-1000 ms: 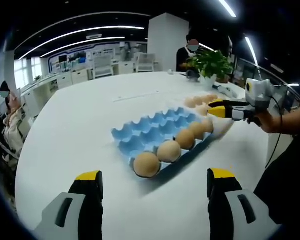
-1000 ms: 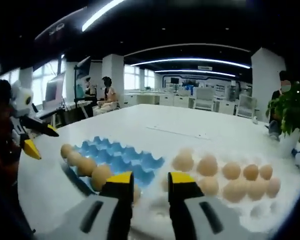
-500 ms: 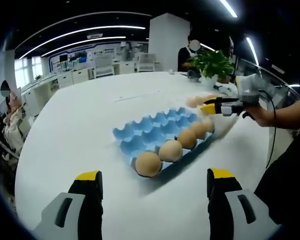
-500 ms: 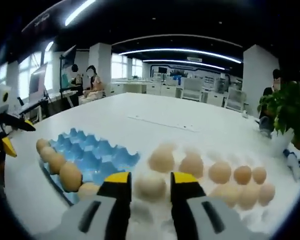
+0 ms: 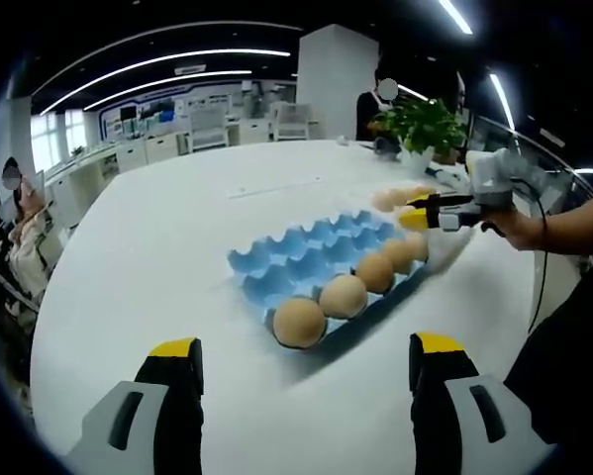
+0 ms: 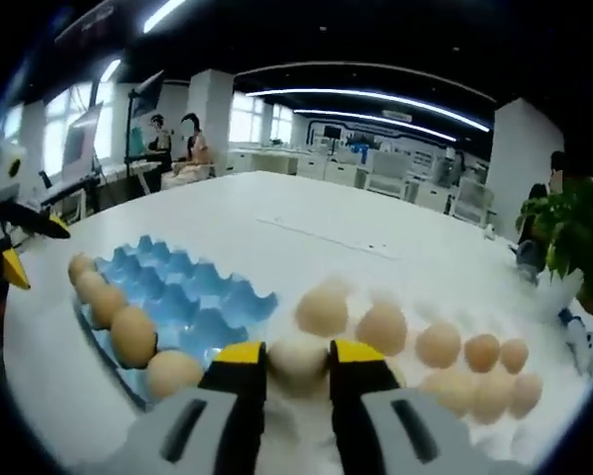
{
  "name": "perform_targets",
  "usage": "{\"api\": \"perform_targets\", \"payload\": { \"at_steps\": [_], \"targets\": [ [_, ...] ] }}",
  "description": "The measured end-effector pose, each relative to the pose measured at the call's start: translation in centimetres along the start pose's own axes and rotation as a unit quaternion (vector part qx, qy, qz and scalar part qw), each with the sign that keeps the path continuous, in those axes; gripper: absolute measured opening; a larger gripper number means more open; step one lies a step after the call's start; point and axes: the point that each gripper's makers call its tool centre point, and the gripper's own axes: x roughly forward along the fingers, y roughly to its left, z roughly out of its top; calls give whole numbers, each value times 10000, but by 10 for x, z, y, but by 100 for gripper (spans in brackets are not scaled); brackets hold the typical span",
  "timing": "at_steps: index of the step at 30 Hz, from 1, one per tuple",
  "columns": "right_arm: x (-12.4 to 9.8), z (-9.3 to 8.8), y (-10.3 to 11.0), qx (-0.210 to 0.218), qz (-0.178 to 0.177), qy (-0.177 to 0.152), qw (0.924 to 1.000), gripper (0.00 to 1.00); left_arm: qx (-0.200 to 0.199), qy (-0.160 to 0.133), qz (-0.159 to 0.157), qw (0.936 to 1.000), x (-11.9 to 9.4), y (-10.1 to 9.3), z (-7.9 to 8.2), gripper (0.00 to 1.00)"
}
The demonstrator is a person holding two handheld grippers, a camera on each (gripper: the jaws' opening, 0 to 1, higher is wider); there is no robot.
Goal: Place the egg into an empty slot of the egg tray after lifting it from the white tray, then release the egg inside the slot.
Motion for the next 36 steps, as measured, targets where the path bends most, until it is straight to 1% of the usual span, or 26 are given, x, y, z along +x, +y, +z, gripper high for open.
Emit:
{"api": "perform_targets", "payload": {
  "at_steps": [3, 4, 6, 7, 8, 9, 12, 13, 16, 20, 21, 22, 24, 31, 36],
  "targets": [
    [-3, 13, 2, 142, 32, -171, 9997, 24, -1, 3, 6, 10000, 0, 0, 0, 86],
    [-2, 18, 5, 173, 81, -196, 9996, 24, 1, 5, 2, 10000, 1, 1, 0, 86],
    [-2, 30, 15, 316, 239, -354, 9986, 24, 8, 5, 0, 10000, 2, 1, 0, 86],
    [-1, 35, 23, 321, 315, -348, 9984, 24, 5, 7, -7, 10000, 2, 1, 1, 86],
    [0, 40, 29, 307, 371, -417, 9980, 24, 7, 1, -9, 10000, 3, 1, 1, 86],
    [3, 45, 41, 296, 500, -484, 9971, 24, 9, -20, 22, 10000, 3, 2, 2, 86],
    [8, 54, 63, 317, 731, -566, 9952, 24, -4, -7, 30, 10000, 4, 4, 2, 87],
    [11, 57, 75, 290, 850, -574, 9943, 24, -21, -28, 37, 10000, 4, 4, 3, 86],
    [18, 63, 98, 264, 1062, -589, 9923, 24, -48, -46, 48, 10000, 4, 5, 4, 87],
    [27, 72, 133, 191, 1451, -624, 9873, 24, -50, -31, 31, 10000, 3, 7, 3, 87],
    [28, 72, 136, 187, 1478, -618, 9869, 24, -56, -30, 27, 10000, 3, 7, 2, 87],
    [30, 76, 146, 144, 1572, -641, 9854, 24, -68, -32, 26, 10000, 3, 8, 2, 87],
    [34, 78, 159, 82, 1697, -627, 9835, 24, -72, -35, 28, 10000, 3, 9, 2, 87],
    [46, 82, 194, -74, 2040, -596, 9771, 24, -57, -37, 7, 10000, 6, 11, 4, 87],
    [55, 82, 210, -123, 2202, -528, 9739, 24, -64, -43, -6, 10000, 8, 13, 4, 87]
  ]
}}
